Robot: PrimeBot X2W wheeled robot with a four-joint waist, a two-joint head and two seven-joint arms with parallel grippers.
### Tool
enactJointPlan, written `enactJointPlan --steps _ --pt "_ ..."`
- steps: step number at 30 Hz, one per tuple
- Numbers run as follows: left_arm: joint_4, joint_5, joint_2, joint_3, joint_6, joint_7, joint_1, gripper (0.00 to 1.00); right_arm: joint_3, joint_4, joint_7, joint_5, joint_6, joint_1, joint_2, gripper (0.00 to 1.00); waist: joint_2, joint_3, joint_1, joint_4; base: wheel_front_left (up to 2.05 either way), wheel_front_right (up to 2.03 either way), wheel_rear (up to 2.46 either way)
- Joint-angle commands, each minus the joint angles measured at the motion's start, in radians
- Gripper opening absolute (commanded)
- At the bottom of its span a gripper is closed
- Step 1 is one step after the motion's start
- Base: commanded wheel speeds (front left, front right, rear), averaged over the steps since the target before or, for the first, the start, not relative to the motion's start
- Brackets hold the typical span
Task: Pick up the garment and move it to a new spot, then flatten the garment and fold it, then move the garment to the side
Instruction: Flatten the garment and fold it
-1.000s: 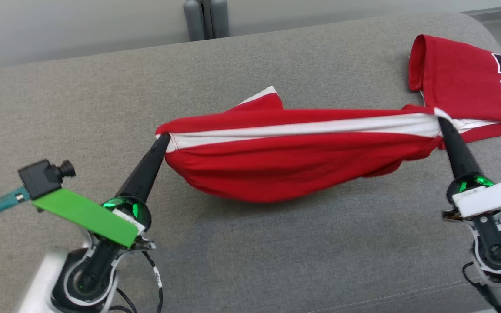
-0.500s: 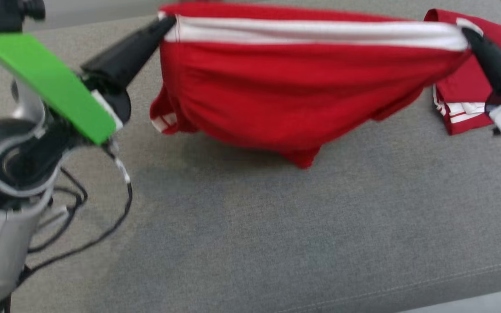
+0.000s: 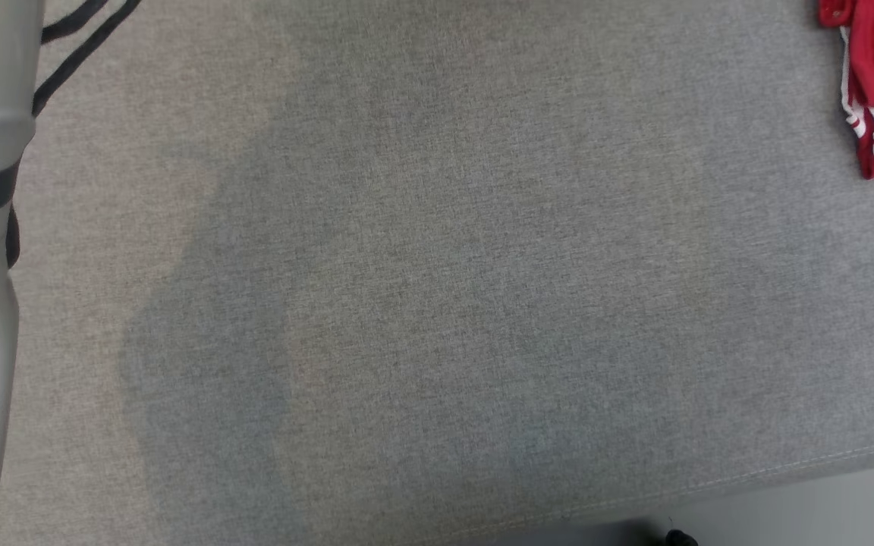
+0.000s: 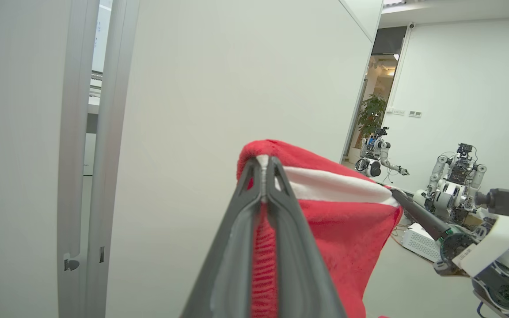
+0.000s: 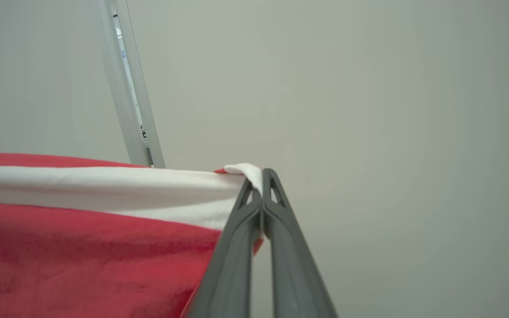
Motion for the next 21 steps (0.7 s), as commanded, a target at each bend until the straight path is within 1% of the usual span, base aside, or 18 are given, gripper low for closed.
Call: enactJointPlan --steps 1,3,5,8,12,16,19,21 --pt "0.03 -0.003 -0.009 0.005 -0.01 -0.042 -0.022 0.0 0.01 0.006 -0.013 -0.004 -0.001 -0.011 -0.007 0.0 0.0 0.101 -0.0001 -0.004 0.0 0.0 0.0" --pt "0.061 -0.027 -0.027 -0.001 -0.018 -0.08 -0.017 0.0 0.025 -0.001 -0.024 0.014 -0.001 -0.005 -0.02 0.0 0.0 0.117 -0.0001 -0.004 0.0 0.0 0.0" --pt "0.079 -0.056 -0.033 -0.019 -0.023 -0.1 0.029 0.0 0.047 -0.014 -0.03 0.039 -0.001 0.041 -0.03 0.0 0.0 0.124 -0.0001 -0.003 0.0 0.0 0.0" --pt "0.036 -0.123 -0.02 -0.097 -0.023 -0.091 0.131 0.0 0.085 -0.041 -0.035 0.087 -0.001 0.137 -0.049 0.0 0.0 0.12 -0.0001 0.0 0.0 0.0 0.0" --pt "-0.064 -0.223 0.056 -0.212 -0.024 -0.098 0.354 0.0 0.145 -0.075 -0.044 0.161 -0.001 0.323 -0.073 0.0 0.0 0.077 -0.0001 0.001 0.0 0.0 0.0" --pt "-0.171 -0.29 0.157 -0.327 -0.024 -0.116 0.595 0.0 0.195 -0.13 -0.049 0.26 -0.001 0.522 -0.11 0.0 0.0 0.006 -0.0001 -0.002 0.0 0.0 0.0" --pt "-0.23 -0.33 0.23 -0.397 -0.024 -0.142 0.762 0.0 0.219 -0.182 -0.045 0.338 -0.001 0.675 -0.157 0.0 0.0 -0.058 -0.0001 0.0 0.0 0.0 0.0" --pt "-0.255 -0.35 0.26 -0.433 -0.024 -0.164 0.853 0.0 0.235 -0.216 -0.045 0.381 -0.001 0.767 -0.187 0.0 0.0 -0.101 -0.0001 0.001 0.0 0.0 0.0"
